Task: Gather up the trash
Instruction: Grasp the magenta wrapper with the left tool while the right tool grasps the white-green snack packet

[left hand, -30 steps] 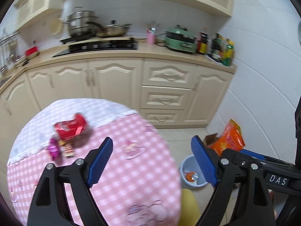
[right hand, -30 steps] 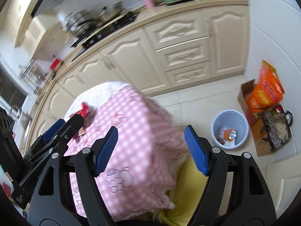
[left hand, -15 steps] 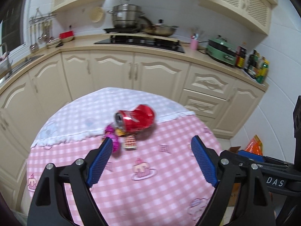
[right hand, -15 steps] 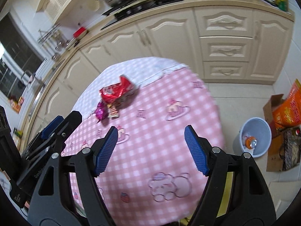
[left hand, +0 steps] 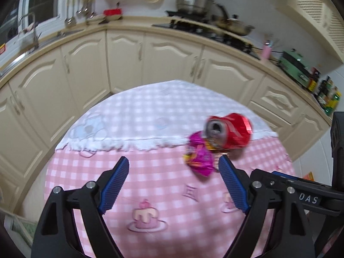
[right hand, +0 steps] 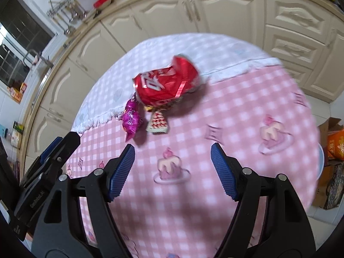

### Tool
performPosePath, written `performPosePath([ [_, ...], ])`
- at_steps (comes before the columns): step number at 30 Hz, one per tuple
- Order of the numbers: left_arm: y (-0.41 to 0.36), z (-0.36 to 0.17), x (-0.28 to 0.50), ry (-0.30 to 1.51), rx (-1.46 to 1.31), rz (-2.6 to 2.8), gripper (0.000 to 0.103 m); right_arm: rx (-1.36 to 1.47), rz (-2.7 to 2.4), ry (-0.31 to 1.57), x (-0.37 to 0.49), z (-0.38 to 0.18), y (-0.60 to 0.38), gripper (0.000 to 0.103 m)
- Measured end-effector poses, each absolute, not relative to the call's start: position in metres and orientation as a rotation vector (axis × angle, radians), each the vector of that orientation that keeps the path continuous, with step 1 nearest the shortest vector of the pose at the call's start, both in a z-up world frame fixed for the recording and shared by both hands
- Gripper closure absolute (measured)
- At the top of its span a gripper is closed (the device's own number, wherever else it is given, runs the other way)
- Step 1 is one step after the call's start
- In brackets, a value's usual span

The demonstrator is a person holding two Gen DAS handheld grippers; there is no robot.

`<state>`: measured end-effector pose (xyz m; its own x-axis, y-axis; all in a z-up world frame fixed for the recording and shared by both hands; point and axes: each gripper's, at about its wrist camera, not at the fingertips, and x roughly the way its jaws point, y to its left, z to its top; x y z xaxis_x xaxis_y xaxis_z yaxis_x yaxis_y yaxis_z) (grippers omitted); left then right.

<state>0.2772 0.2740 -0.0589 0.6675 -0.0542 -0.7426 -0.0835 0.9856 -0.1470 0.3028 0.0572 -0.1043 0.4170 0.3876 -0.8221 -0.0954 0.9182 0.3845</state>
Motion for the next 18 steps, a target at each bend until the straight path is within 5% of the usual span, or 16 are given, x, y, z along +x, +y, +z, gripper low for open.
performPosePath([
  [10,0.291,-0.086,0.309,0.928,-0.207,0.008,0.02,0.24,0.252,1.17,0.361,-0.139,0.09,0.033],
  [14,0.282,-0.093,0.318,0.951,-0.219,-0.039,0.018,0.207,0.294,1.149,0.362,-0.141,0.091,0.081],
  [18,0.266,-0.105,0.332,0.991,-0.224,-0.083,0.018,0.287,0.342,1.183,0.356,-0.143,0.072,0.089],
])
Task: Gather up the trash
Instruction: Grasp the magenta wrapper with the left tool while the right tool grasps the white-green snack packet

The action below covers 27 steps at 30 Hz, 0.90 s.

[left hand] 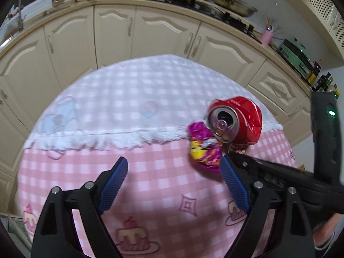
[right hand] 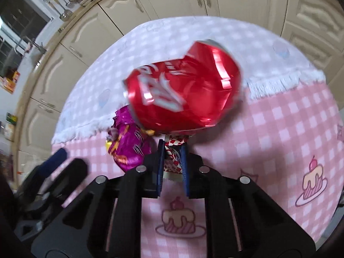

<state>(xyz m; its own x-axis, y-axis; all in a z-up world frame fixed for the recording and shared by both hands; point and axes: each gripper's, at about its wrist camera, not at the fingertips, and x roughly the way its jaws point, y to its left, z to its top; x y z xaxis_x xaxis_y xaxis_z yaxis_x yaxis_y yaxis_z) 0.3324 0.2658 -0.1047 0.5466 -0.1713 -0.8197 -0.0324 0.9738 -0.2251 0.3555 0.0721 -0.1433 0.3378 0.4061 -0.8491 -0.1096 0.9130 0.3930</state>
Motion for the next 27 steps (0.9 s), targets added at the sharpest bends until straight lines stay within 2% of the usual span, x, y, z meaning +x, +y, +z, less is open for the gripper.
performPosePath([
  [7,0.248,-0.129,0.358,1.037,-0.276,-0.076,0.018,0.362,0.357,1.169,0.333,-0.14,0.033,0.089],
  [9,0.244,-0.135,0.36,1.044,-0.242,-0.046,0.023,0.37,0.345,1.15,0.328,-0.135,0.022,0.09],
  [10,0.242,-0.133,0.359,1.033,-0.206,-0.037,0.049,0.375,0.342,1.144,0.328,-0.134,0.021,0.09],
  [11,0.239,-0.132,0.359,1.033,-0.174,-0.042,0.064,0.384,0.338,1.138,0.326,-0.132,0.016,0.09],
  [19,0.239,-0.115,0.338,0.991,-0.157,-0.037,0.064,0.426,0.294,1.101,0.312,-0.123,-0.021,0.09],
  [27,0.194,-0.099,0.313,0.973,-0.095,-0.134,0.064,0.497,0.247,1.075,0.29,-0.123,-0.062,0.09],
])
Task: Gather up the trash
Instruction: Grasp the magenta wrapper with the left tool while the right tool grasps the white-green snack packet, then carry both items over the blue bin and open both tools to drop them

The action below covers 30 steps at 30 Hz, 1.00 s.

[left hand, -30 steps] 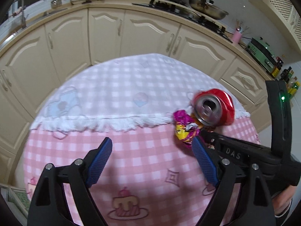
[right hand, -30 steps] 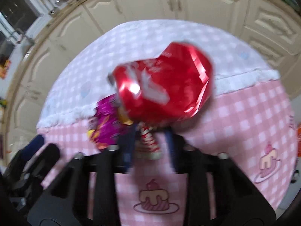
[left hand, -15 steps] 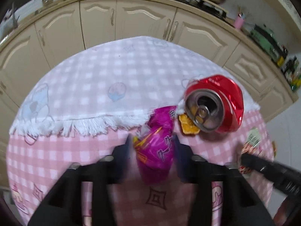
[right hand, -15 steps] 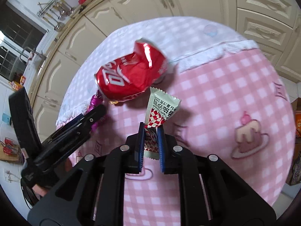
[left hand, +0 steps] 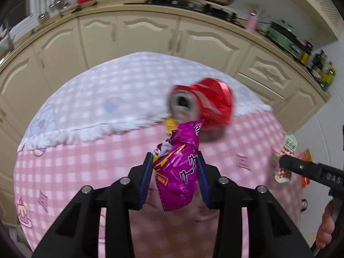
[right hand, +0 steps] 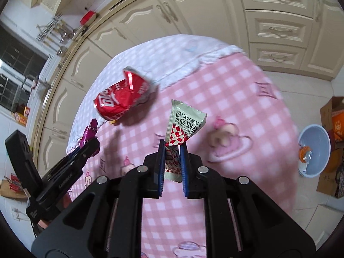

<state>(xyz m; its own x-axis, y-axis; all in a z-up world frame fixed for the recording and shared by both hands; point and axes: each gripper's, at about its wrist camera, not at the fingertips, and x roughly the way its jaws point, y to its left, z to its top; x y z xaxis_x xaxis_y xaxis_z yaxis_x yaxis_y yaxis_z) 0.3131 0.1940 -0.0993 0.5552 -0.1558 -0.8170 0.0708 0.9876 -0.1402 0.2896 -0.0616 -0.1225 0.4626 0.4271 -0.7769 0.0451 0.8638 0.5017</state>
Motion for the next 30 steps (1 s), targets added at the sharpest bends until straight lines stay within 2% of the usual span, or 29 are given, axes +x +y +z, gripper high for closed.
performPosePath([
  [11,0.058,-0.098,0.3,1.012,0.048,-0.361,0.064,0.633,0.066,1.013,0.231,-0.128,-0.184,0.09],
  [18,-0.065,-0.107,0.286,1.053,0.167,-0.552,0.064,0.738,-0.099,0.988,0.187,-0.146,-0.284,0.09],
  [30,-0.271,-0.166,0.264,1.226,0.376,-0.793,0.064,0.905,-0.367,1.033,0.141,-0.21,-0.419,0.089],
])
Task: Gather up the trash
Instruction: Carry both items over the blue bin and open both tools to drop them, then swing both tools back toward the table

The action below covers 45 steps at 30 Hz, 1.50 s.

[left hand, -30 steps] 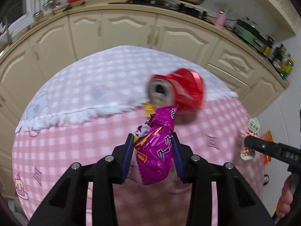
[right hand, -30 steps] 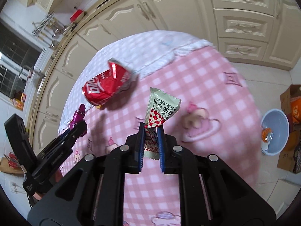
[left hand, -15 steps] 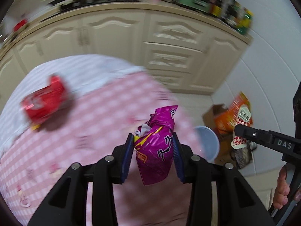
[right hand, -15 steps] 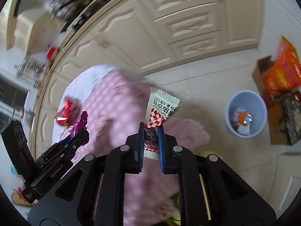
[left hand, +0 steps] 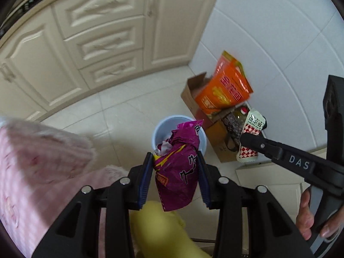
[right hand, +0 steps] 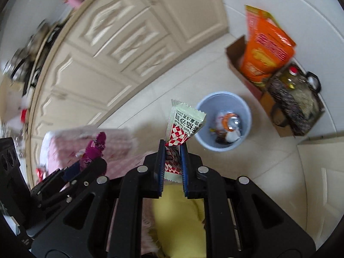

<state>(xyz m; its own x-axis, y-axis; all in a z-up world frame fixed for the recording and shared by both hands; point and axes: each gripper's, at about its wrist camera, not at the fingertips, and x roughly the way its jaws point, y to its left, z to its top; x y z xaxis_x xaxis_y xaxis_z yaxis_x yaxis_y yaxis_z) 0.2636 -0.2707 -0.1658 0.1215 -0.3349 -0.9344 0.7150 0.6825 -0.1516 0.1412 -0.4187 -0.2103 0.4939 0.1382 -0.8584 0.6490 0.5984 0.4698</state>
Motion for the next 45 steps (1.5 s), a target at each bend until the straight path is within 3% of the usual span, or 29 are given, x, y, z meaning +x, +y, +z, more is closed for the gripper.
performPosePath([
  [4,-0.305,-0.187,0.266,1.272,0.419,-0.8,0.064,0.931,-0.378,1.071,0.151,-0.227,-0.446,0.085],
  [6,-0.319,-0.196,0.266,1.286,0.432,-0.808,0.064,0.941,-0.373,1.067,0.153,-0.232,-0.455,0.075],
  [8,-0.334,-0.203,0.268,1.29,0.451,-0.803,0.063,0.936,-0.388,1.045,0.151,-0.231,-0.461,0.035],
  [13,-0.354,-0.21,0.27,1.267,0.475,-0.822,0.06,0.944,-0.416,1.041,0.14,-0.237,-0.477,0.035],
  [16,-0.361,-0.21,0.265,1.239,0.512,-0.819,0.032,0.96,-0.44,1.037,0.129,-0.239,-0.487,0.035],
  [30,-0.323,-0.172,0.249,1.181,0.487,-0.79,0.032,0.91,-0.429,0.983,0.106,-0.201,-0.461,0.035],
  [36,-0.256,-0.123,0.255,1.098,0.398,-0.744,0.032,0.812,-0.324,0.977,0.134,-0.168,-0.406,0.035],
  [45,-0.098,-0.062,0.286,0.997,0.219,-0.534,0.03,0.645,-0.072,0.98,0.21,-0.114,-0.276,0.029],
])
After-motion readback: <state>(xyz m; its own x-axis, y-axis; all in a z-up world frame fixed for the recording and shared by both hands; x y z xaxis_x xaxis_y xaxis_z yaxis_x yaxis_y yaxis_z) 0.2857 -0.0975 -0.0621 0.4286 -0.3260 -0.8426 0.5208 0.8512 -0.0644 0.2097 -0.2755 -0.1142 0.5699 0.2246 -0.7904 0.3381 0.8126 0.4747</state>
